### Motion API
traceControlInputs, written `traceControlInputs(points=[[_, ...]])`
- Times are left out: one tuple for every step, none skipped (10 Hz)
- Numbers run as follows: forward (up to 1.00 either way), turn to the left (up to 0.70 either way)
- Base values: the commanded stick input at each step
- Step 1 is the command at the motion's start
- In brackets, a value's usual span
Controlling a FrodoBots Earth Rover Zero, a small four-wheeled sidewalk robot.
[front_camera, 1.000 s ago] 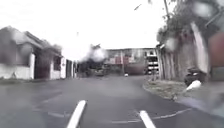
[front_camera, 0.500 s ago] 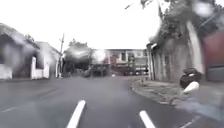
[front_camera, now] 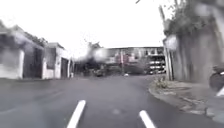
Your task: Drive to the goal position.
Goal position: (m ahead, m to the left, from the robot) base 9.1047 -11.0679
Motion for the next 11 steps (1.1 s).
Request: traceControlInputs(points=[[1.00, -0.16], [1.00, -0.10], [1.00, -0.24], [1.00, -0.39], [1.00, -0.40], [1.00, -0.40], [1.00, -0.40], [1.00, -0.40], [1.00, -0.36], [1.00, 0.00], [1.00, 0.07]])
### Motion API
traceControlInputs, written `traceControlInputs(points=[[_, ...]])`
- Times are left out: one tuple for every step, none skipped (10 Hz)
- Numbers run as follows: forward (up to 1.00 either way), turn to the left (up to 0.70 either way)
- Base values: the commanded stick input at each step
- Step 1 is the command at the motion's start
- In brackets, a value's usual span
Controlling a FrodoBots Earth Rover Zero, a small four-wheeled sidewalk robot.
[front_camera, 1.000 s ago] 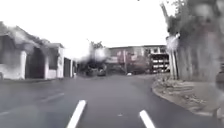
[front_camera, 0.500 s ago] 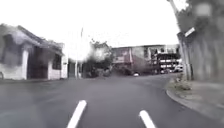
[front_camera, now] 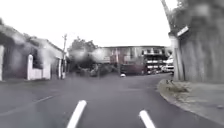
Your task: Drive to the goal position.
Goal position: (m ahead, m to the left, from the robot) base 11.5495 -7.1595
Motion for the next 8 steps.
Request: traceControlInputs(points=[[1.00, 0.02], [1.00, 0.00], [1.00, 0.12], [1.00, 0.22], [1.00, 0.03], [1.00, -0.02], [1.00, -0.13], [1.00, -0.32]])
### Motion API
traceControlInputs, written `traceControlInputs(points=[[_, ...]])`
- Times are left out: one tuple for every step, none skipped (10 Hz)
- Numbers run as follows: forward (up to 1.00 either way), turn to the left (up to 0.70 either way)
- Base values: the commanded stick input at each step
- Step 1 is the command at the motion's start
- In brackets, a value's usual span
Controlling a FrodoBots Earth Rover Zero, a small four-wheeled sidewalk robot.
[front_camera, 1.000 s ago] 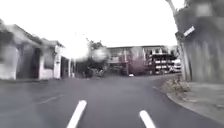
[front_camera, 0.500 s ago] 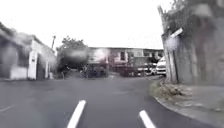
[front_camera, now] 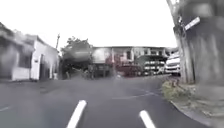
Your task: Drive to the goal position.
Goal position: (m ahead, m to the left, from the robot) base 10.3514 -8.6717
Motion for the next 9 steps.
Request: traceControlInputs(points=[[1.00, -0.37], [1.00, -0.39], [1.00, -0.40], [1.00, -0.40], [1.00, -0.40], [1.00, -0.31], [1.00, -0.39], [1.00, -0.18], [1.00, 0.02]])
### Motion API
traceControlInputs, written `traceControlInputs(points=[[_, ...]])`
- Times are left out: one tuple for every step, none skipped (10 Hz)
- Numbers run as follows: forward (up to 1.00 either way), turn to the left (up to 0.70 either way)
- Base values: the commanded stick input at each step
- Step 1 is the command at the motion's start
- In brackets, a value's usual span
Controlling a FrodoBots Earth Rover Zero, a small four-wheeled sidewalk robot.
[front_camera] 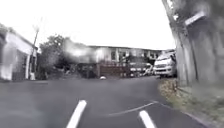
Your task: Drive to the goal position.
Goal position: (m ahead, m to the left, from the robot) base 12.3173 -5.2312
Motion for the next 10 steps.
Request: traceControlInputs(points=[[1.00, 0.09], [1.00, 0.09], [1.00, 0.11], [1.00, 0.23], [1.00, 0.24], [1.00, 0.03], [1.00, 0.02], [1.00, -0.07], [1.00, -0.34], [1.00, -0.37]])
